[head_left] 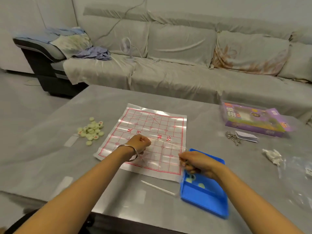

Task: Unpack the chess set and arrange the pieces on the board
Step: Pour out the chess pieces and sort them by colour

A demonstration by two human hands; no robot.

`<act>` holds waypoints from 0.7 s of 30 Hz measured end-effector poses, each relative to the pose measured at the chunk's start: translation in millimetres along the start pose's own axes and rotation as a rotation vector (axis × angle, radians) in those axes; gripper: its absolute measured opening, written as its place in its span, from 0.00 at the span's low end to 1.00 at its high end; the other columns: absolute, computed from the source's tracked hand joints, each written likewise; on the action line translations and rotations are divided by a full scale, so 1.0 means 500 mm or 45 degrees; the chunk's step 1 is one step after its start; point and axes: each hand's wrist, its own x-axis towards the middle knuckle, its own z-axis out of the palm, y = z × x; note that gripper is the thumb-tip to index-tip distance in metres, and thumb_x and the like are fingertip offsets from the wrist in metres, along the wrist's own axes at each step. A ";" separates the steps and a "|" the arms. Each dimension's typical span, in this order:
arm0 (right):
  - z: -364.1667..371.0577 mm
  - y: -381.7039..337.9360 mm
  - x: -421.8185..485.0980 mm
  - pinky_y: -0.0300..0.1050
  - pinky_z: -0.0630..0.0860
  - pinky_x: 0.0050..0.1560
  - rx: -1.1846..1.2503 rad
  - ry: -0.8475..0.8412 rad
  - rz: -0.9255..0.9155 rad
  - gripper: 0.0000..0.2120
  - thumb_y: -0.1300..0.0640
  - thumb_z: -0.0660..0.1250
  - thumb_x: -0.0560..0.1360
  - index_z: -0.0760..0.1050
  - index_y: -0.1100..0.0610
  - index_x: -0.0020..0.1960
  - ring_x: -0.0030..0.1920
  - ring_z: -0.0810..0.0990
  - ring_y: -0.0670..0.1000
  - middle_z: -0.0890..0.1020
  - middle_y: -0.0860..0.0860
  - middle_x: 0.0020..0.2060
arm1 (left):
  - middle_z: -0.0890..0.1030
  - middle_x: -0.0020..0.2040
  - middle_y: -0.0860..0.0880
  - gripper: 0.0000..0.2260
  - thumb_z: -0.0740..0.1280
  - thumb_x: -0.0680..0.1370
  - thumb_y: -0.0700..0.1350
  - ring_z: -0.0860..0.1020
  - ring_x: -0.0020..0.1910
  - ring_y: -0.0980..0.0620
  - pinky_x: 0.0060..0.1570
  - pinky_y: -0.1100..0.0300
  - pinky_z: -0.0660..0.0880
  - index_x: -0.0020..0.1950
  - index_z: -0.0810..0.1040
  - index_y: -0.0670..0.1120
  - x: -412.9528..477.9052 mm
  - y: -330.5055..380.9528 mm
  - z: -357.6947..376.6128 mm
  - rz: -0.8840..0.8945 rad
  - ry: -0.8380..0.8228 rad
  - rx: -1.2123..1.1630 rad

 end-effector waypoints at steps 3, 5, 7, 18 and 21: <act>0.080 -0.081 0.065 0.37 0.64 0.30 0.175 -0.073 -0.025 0.08 0.57 0.61 0.79 0.72 0.61 0.53 0.28 0.66 0.45 0.73 0.51 0.32 | 0.78 0.49 0.46 0.12 0.63 0.77 0.40 0.75 0.44 0.51 0.42 0.65 0.73 0.61 0.73 0.43 0.005 -0.065 -0.105 -0.032 0.182 -0.035; 0.145 -0.140 0.099 0.36 0.68 0.31 0.288 -0.103 -0.046 0.09 0.60 0.62 0.78 0.74 0.61 0.57 0.30 0.68 0.45 0.77 0.54 0.39 | 0.78 0.56 0.44 0.13 0.61 0.78 0.38 0.75 0.47 0.52 0.41 0.66 0.72 0.62 0.72 0.43 0.000 -0.104 -0.163 -0.010 0.341 -0.119; 0.214 -0.188 0.134 0.34 0.72 0.31 0.381 -0.130 -0.041 0.10 0.60 0.64 0.77 0.75 0.60 0.57 0.33 0.70 0.46 0.79 0.56 0.46 | 0.78 0.56 0.44 0.12 0.59 0.79 0.38 0.74 0.42 0.55 0.37 0.69 0.70 0.61 0.72 0.43 -0.002 -0.140 -0.216 0.051 0.529 -0.116; 0.458 -0.334 0.362 0.39 0.73 0.40 0.767 0.177 -0.145 0.06 0.62 0.64 0.76 0.73 0.61 0.41 0.37 0.75 0.49 0.76 0.54 0.38 | 0.72 0.67 0.44 0.21 0.54 0.79 0.35 0.71 0.64 0.46 0.57 0.64 0.64 0.71 0.64 0.46 0.051 -0.330 -0.388 0.152 0.782 0.246; 0.477 -0.334 0.387 0.41 0.73 0.40 0.573 0.259 -0.144 0.07 0.59 0.63 0.76 0.75 0.59 0.40 0.36 0.75 0.49 0.77 0.53 0.36 | 0.67 0.70 0.45 0.24 0.53 0.78 0.34 0.66 0.69 0.47 0.66 0.60 0.62 0.74 0.59 0.48 0.063 -0.331 -0.381 0.191 0.645 0.189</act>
